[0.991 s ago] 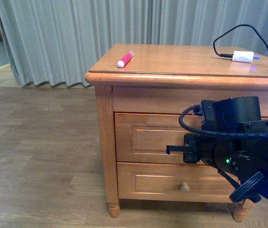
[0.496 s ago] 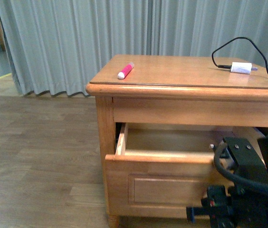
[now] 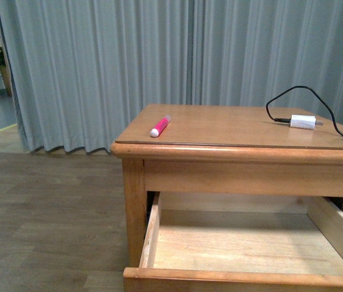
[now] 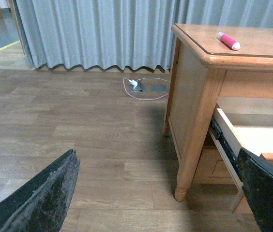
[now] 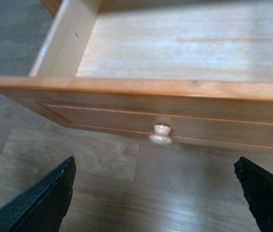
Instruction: Place pink marker in drawer with both arms
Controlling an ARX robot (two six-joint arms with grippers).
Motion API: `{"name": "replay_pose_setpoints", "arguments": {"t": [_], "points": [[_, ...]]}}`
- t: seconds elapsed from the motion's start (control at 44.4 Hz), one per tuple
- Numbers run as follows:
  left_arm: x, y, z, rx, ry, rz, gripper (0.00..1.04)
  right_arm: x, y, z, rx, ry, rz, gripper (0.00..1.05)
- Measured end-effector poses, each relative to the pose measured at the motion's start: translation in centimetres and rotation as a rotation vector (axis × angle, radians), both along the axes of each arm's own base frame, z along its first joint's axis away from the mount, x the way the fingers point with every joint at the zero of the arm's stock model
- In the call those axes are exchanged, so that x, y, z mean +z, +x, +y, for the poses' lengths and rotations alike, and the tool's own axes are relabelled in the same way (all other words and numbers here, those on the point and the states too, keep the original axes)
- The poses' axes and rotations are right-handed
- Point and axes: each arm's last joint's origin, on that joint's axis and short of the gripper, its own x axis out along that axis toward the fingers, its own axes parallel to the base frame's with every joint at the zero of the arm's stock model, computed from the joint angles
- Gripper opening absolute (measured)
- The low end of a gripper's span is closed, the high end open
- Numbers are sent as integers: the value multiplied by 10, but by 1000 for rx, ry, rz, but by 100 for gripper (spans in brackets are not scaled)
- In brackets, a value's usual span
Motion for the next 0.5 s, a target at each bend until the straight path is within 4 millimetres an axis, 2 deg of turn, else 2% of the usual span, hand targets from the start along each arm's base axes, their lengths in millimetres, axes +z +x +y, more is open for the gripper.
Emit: {"name": "replay_pose_setpoints", "arguments": {"t": [0.068,0.248,0.36,0.496], "points": [[0,0,0,0,0,0,99,24,-16,-12,-4,11,-51,96],[0,0,0,0,0,0,99,64,-43,-30,11,6,-145,96],[0,0,0,0,0,0,99,76,-52,-35,11,6,-182,96],[0,0,0,0,0,0,99,75,-58,-36,-15,6,-197,96]]}}
